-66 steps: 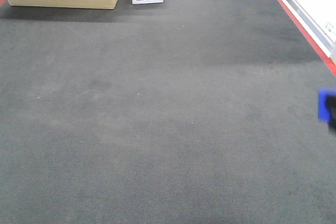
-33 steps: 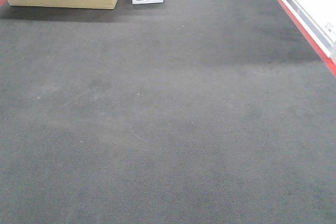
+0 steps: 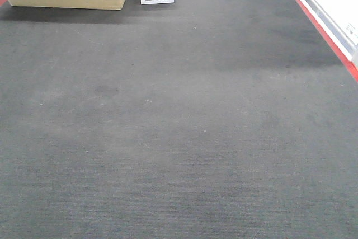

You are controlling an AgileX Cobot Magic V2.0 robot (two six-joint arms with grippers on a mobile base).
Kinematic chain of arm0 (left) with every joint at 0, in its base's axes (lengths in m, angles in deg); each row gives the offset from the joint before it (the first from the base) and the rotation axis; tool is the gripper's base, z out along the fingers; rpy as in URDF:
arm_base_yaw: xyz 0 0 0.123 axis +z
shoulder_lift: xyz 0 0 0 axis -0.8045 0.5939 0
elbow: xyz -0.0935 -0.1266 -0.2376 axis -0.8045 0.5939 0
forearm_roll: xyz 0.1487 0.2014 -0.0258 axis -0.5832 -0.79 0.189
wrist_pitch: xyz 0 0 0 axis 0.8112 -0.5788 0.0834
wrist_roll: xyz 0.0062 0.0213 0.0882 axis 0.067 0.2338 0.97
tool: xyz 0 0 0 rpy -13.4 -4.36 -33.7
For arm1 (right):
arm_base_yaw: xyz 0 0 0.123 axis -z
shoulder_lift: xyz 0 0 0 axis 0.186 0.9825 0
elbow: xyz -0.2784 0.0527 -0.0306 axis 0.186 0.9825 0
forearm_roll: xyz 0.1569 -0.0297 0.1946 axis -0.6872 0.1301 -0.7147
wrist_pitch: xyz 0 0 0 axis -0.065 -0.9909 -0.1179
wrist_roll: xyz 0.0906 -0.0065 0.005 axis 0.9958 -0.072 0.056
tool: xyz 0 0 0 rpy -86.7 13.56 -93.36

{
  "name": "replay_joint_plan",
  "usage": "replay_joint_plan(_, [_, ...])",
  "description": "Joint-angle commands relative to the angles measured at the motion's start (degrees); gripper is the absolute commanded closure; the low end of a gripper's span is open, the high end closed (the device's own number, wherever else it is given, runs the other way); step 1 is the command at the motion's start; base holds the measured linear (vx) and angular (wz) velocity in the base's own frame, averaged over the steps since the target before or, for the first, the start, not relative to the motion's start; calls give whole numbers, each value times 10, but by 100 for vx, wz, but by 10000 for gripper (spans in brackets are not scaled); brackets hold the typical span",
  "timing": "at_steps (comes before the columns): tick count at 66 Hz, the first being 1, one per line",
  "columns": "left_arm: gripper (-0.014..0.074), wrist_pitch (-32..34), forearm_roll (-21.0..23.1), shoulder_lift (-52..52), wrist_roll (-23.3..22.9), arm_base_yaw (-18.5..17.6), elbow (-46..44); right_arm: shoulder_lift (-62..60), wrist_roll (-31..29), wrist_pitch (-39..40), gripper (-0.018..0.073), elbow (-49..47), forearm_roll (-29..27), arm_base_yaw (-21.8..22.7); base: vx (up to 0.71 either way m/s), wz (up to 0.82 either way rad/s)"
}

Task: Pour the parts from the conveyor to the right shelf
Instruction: 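Lift the blue block off the conveyor with the right gripper, then drive away from the conveyor holding the block in the right gripper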

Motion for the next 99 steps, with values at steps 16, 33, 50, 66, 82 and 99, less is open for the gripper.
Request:
replay_joint_plan(16, [602, 40, 5, 8, -5, -1, -11, 7, 1, 45, 564, -14, -12, 1, 0, 0])
replay_joint_plan(33, [602, 40, 5, 8, -5, -1, -11, 7, 1, 45, 564, -14, -12, 1, 0, 0])
replay_joint_plan(50, [602, 40, 5, 8, -5, -1, -11, 7, 1, 45, 564, -14, -12, 1, 0, 0])
replay_joint_plan(66, [602, 40, 5, 8, -5, -1, -11, 7, 1, 45, 564, -14, -12, 1, 0, 0])
replay_joint_plan(82, [602, 40, 5, 8, -5, -1, -11, 7, 1, 45, 564, -14, -12, 1, -1, 1])
replay_joint_plan(99, [602, 40, 5, 8, -5, -1, -11, 7, 1, 45, 564, -14, -12, 1, -11, 4])
